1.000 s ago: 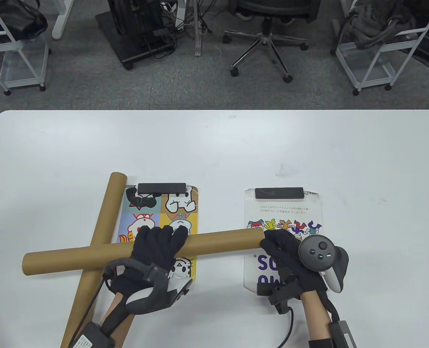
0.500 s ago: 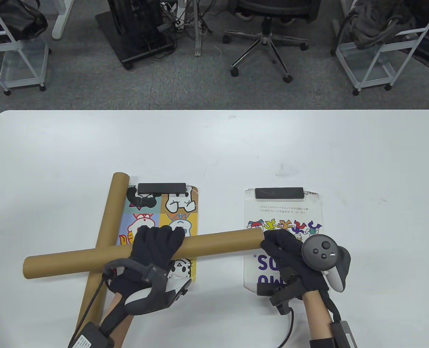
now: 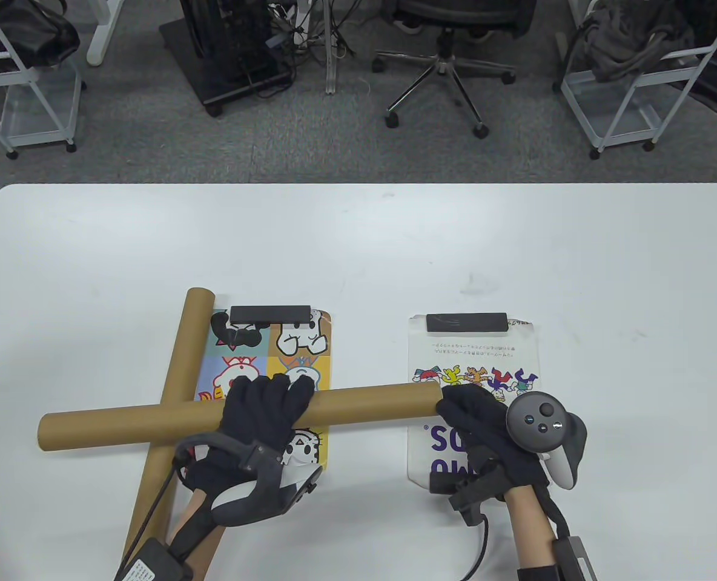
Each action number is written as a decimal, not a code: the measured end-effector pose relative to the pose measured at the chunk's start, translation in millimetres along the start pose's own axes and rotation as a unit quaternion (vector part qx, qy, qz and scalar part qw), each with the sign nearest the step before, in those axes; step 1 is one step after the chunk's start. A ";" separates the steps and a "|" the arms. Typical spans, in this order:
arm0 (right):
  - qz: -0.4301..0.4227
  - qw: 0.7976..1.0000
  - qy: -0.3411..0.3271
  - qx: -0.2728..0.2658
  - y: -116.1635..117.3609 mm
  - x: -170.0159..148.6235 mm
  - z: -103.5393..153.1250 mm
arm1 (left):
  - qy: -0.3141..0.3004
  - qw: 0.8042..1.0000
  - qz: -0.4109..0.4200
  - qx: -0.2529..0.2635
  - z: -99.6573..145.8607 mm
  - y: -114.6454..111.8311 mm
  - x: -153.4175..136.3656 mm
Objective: Roll up posters and store in mailing tubes
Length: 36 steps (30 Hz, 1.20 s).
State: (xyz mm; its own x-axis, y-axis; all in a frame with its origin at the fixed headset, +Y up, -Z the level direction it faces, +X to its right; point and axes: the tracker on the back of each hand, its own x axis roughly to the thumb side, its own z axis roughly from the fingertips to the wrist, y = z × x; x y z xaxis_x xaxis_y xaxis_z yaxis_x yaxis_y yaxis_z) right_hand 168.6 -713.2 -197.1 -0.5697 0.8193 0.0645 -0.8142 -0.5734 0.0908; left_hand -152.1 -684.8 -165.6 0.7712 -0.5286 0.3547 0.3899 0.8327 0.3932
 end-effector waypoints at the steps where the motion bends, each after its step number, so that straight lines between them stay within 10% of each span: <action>1: -0.006 1.000 0.000 0.000 -0.3 -0.2 0.0 | 0.001 1.000 0.004 0.001 -0.1 -0.3 0.0; 36: 0.008 0.999 -0.024 -0.026 -15.8 -2.6 5.2 | 0.048 0.996 0.063 -0.030 3.1 -8.5 -29.2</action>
State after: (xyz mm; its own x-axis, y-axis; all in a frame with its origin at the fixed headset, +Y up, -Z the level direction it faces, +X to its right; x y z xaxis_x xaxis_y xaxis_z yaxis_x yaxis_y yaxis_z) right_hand 183.5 -706.2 -193.5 -0.5784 0.8079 0.1130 -0.8101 -0.5851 0.0367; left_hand -179.6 -676.9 -176.7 0.8597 -0.4033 0.3135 0.3139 0.9013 0.2986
